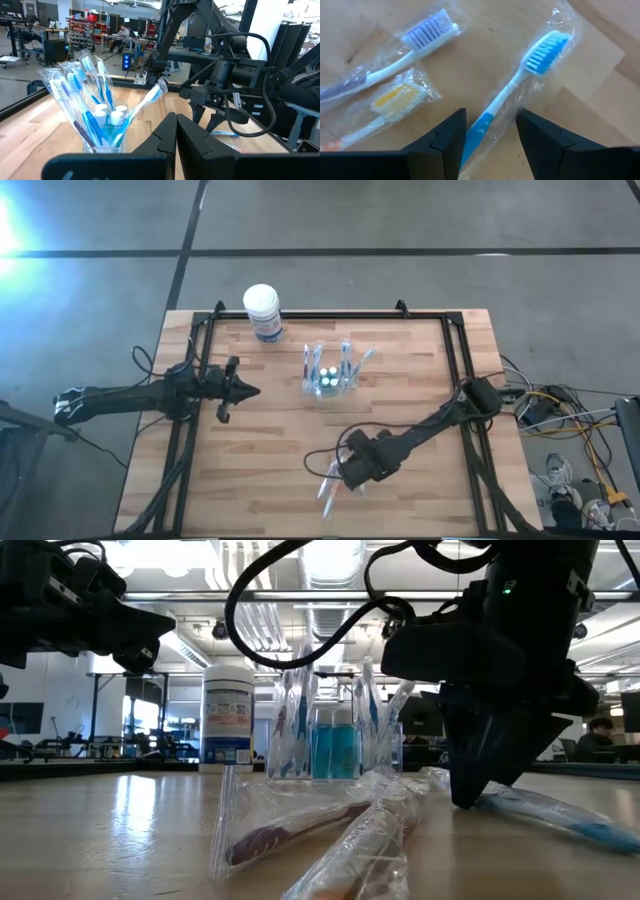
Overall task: Pick & Place toothbrushing station
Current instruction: Put the blue toothbrush into the transparent bin organizer
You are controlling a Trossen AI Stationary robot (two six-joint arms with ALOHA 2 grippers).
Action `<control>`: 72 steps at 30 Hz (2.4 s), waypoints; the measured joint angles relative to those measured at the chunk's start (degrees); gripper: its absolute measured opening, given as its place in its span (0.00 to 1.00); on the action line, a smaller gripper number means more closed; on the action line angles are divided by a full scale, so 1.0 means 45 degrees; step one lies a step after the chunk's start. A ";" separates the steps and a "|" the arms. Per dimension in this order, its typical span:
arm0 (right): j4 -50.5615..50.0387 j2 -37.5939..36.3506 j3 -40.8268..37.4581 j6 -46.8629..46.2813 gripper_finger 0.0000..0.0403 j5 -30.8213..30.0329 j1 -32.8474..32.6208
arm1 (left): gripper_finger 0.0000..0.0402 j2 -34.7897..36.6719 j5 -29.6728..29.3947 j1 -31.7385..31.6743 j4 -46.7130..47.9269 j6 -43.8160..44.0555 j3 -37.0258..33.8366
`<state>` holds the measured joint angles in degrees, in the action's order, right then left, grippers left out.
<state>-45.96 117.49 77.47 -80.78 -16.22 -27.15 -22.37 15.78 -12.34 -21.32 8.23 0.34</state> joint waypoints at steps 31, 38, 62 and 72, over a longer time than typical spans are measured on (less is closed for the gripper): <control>0.0100 -0.3551 -0.0217 0.6689 0.02 -0.3832 -0.1477 | 0.03 0.0000 0.0002 -0.0005 -0.0121 -0.0112 0.0000; 0.2586 -0.5302 -0.1262 1.0480 0.02 -0.5883 -0.2556 | 0.03 0.0019 -0.0066 -0.0001 -0.0131 -0.0101 0.0000; 2.1139 -1.1974 -1.4003 1.9397 0.02 -0.3980 -0.1570 | 0.03 0.0024 -0.0459 -0.0005 -0.0248 0.0926 0.0092; 2.1275 -1.5577 -1.5887 2.1285 0.02 -0.3435 -0.1561 | 0.03 0.0024 -0.1708 0.0000 -0.0314 0.0758 0.0092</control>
<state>49.78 47.39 5.98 15.00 -31.68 -34.17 -22.26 8.09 -12.34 -22.74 11.64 0.75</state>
